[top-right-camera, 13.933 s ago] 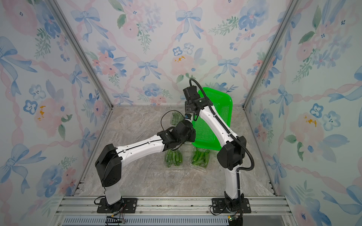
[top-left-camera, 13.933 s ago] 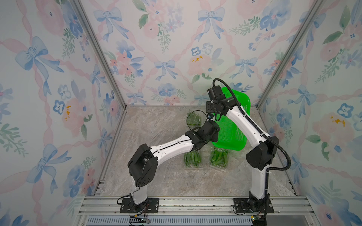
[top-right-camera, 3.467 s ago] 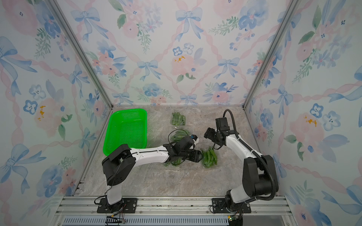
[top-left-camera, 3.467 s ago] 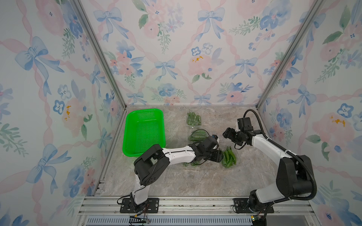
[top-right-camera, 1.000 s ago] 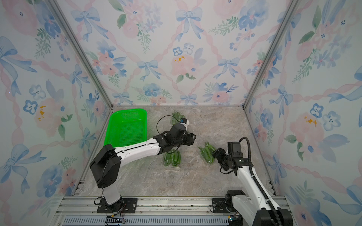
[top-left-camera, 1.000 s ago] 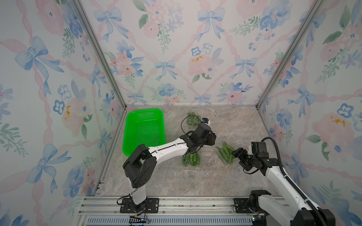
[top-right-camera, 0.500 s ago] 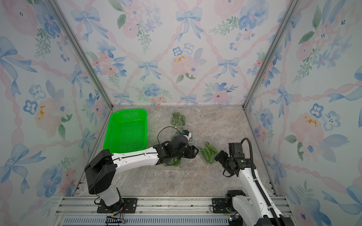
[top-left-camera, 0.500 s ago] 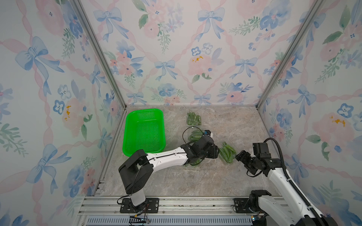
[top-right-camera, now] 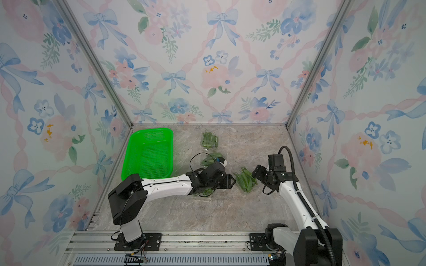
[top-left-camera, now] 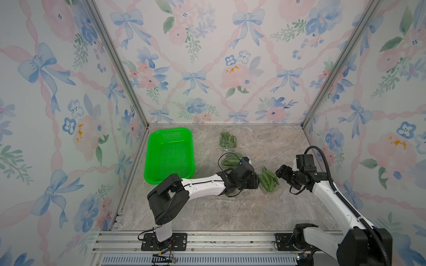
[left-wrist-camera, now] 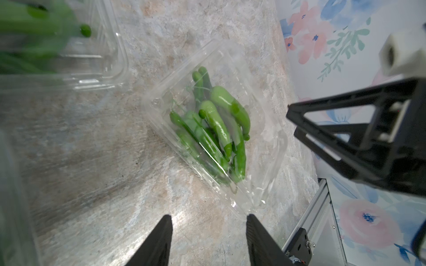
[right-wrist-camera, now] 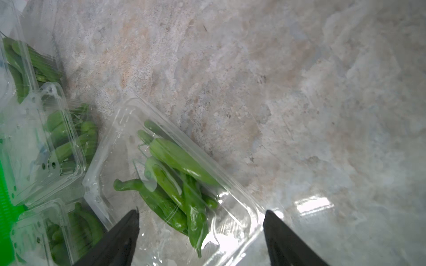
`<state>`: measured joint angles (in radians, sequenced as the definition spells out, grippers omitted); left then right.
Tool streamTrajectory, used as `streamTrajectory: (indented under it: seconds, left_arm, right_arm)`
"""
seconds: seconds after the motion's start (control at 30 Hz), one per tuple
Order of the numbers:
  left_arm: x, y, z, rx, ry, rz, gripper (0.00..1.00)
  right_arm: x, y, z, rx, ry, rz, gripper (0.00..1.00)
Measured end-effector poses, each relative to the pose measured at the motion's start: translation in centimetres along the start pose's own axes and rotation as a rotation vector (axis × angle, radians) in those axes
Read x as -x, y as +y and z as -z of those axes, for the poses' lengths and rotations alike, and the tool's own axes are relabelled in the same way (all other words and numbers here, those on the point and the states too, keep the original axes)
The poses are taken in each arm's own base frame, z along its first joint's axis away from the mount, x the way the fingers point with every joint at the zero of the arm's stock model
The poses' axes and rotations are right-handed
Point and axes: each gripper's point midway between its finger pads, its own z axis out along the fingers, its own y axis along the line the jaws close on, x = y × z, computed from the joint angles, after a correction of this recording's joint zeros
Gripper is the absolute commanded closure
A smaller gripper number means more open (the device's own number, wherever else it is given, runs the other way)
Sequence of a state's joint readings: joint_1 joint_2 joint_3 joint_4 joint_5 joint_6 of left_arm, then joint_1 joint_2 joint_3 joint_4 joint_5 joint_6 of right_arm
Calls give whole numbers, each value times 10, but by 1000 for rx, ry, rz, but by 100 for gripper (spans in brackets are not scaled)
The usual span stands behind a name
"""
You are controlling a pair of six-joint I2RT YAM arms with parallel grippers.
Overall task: Take small green peppers out of containers
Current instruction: Open the packing box at the center of the board.
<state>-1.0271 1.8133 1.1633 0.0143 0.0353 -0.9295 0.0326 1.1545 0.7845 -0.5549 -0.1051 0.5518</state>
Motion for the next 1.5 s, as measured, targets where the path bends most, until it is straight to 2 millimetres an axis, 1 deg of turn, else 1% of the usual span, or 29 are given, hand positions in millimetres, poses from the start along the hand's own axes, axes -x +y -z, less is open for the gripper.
streamTrajectory:
  seconds: [0.13,0.23,0.3,0.47,0.63,0.83,0.97,1.13,1.33,1.5]
  left_arm:
    - [-10,12,-11,27,32,19,49]
    - [-9,17,-14,34,37,29,49]
    - [-7,19,-14,35,34,34,51]
    - [-1,26,-18,39,28,48,54]
    - [-3,37,-28,59,45,61,54]
    - [2,30,-31,38,46,68,54]
    - [6,26,-34,26,47,69,54]
    - [6,27,-38,23,57,74,55]
    - [7,28,-38,21,57,77,56]
    - [11,29,-39,20,53,82,55]
  right_arm:
    - [23,14,-2,22,-32,54,15]
    - [36,20,-7,35,-34,73,16]
    - [40,23,-13,45,-22,80,16]
    - [36,26,-29,70,28,78,18]
    - [34,32,-33,102,44,77,18]
    - [35,35,-33,120,41,79,18]
    - [35,36,-38,129,53,76,18]
    - [35,37,-42,138,58,75,18]
    - [37,40,-42,153,52,75,18]
    - [37,40,-46,158,59,67,18]
